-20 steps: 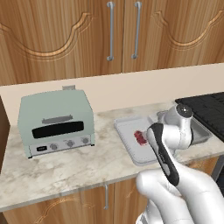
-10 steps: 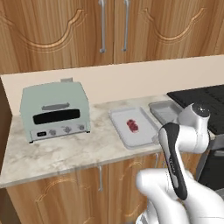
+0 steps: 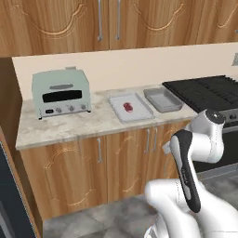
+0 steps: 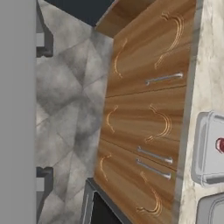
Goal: Place one corn and one steak in each tupperware on the nearby counter, to pack two identical lunches.
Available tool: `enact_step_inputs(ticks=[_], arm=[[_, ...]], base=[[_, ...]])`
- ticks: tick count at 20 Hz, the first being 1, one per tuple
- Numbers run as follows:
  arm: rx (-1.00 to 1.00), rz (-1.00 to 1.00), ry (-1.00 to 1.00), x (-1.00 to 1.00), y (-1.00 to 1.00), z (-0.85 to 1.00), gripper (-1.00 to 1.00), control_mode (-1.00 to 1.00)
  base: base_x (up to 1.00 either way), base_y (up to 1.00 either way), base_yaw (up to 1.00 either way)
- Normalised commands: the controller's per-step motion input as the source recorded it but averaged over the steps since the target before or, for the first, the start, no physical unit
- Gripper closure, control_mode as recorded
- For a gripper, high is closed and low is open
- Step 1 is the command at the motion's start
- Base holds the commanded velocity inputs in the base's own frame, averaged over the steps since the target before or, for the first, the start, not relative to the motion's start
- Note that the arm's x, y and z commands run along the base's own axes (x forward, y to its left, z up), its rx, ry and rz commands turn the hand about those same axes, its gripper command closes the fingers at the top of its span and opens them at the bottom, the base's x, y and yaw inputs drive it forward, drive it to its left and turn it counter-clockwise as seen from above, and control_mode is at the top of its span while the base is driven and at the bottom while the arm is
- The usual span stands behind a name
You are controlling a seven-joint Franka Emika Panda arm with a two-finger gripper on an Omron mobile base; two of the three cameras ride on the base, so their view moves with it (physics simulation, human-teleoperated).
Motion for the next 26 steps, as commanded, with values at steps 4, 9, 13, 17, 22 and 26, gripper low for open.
enact_step_inputs(ticks=[4,9,13,17,22,26], arm=[[0.0,0.0,0.0,0.0,0.0,0.0,-1.0,1.0],[0.0,0.0,0.0,0.0,0.0,0.0,-1.0,1.0],[0.0,0.0,0.0,0.0,0.0,0.0,-1.0,1.0],[0.0,0.0,0.0,0.0,0.0,0.0,-1.0,1.0],[0.0,0.0,0.0,0.0,0.0,0.0,-1.0,1.0],[0.0,0.0,0.0,0.0,0.0,0.0,-1.0,1.0]], base=[[-1.0,0.65,0.0],[-0.93,0.75,0.0],[-0.49,0.99,0.0],[-0.27,1.0,0.0],[-0.37,1.0,0.0],[-0.3,1.0,0.0]])
